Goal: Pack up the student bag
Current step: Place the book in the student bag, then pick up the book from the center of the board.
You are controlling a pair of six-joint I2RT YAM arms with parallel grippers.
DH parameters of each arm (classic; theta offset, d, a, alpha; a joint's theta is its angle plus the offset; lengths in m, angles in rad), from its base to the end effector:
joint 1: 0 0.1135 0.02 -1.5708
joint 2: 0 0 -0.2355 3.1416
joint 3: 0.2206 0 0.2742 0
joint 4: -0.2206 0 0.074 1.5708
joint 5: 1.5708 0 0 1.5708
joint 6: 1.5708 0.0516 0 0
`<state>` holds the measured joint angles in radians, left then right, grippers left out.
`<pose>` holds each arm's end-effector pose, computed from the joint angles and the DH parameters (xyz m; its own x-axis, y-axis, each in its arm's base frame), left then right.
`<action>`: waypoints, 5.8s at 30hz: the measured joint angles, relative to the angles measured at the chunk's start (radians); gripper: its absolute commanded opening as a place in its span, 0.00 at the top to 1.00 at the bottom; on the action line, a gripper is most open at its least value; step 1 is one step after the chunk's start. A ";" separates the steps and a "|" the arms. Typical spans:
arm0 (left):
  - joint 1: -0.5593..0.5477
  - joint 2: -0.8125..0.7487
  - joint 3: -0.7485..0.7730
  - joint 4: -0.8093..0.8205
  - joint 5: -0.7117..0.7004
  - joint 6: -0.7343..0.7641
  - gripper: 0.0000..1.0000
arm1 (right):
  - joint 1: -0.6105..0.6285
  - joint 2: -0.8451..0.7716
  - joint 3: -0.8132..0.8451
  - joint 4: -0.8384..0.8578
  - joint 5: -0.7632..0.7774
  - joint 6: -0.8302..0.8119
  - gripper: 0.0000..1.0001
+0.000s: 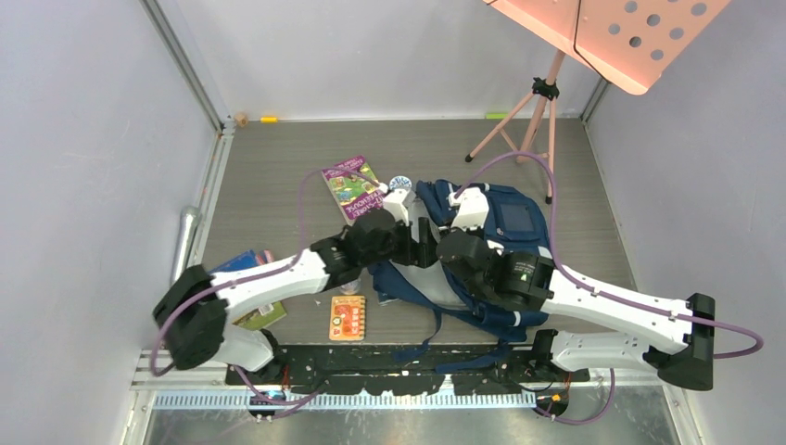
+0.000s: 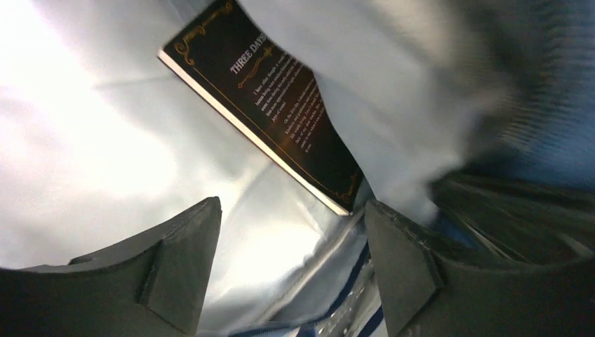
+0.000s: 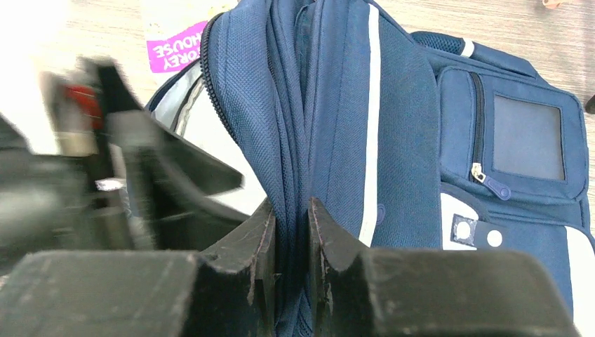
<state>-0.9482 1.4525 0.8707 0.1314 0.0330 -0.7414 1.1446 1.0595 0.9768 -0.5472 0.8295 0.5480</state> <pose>0.2096 -0.2949 0.1958 -0.7472 -0.1165 -0.6543 0.4402 0.6509 -0.6186 0.1439 0.2249 0.2925 -0.3998 -0.0296 -0.9161 -0.1876 0.9810 0.0501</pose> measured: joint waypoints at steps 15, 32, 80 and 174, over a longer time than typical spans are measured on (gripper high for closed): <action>0.454 -0.333 -0.032 -0.378 0.082 0.101 0.14 | 0.006 0.106 0.124 -0.039 -0.180 -0.050 0.06; 0.761 0.025 -0.043 -0.217 0.187 0.007 0.19 | -0.371 0.784 0.668 0.027 -0.642 -0.267 0.06; 0.819 0.490 0.256 -0.023 0.318 -0.048 0.36 | -0.612 1.606 1.468 -0.061 -1.299 -0.222 0.26; 0.859 -0.484 -0.073 0.269 1.010 -0.280 0.06 | -0.395 0.317 0.523 0.273 -1.425 -0.039 1.00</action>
<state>-0.0895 0.9684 0.7975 0.4004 1.0431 -1.0210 0.7494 1.3762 1.5002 -0.2745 -0.5953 0.5091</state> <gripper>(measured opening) 0.941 0.323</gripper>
